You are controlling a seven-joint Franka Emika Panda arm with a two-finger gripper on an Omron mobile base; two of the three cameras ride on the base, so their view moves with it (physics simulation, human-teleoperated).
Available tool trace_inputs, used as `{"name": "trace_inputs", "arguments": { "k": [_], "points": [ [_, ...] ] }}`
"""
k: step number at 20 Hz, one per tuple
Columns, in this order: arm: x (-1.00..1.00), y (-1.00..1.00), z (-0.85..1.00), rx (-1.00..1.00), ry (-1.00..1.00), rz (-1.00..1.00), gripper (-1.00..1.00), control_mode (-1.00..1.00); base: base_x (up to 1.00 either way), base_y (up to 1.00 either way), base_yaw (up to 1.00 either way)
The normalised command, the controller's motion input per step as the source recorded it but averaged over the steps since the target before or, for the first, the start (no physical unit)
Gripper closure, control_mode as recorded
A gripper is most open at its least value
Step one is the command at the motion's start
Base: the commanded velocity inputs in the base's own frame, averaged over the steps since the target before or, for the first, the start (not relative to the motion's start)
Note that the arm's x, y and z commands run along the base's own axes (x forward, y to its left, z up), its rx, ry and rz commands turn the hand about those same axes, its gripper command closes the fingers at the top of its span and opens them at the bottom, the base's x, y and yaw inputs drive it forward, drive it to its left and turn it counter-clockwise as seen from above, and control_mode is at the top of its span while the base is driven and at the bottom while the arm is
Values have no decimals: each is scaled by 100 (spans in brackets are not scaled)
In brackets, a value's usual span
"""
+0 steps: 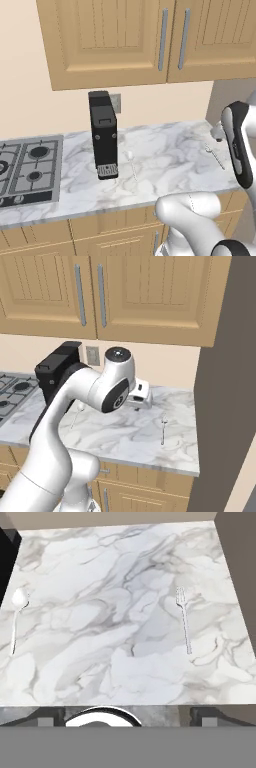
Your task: Take the fork and place it on the left side of the plate. Then take the spoon and place it on the right side of the plate. Make sure they're directly next to the plate.
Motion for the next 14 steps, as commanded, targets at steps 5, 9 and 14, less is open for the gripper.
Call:
{"name": "trace_inputs", "arguments": {
  "k": [5, 9, 14],
  "points": [
    [29, -29, -55, 0, 6, 0, -100, -100, 0, 0, 0],
    [15, -48, -55, 4, 8, 0, -100, -100, 0, 0, 0],
    [24, -43, -54, 0, 5, 0, -100, -100, 0, 0, 0]
  ]
}}
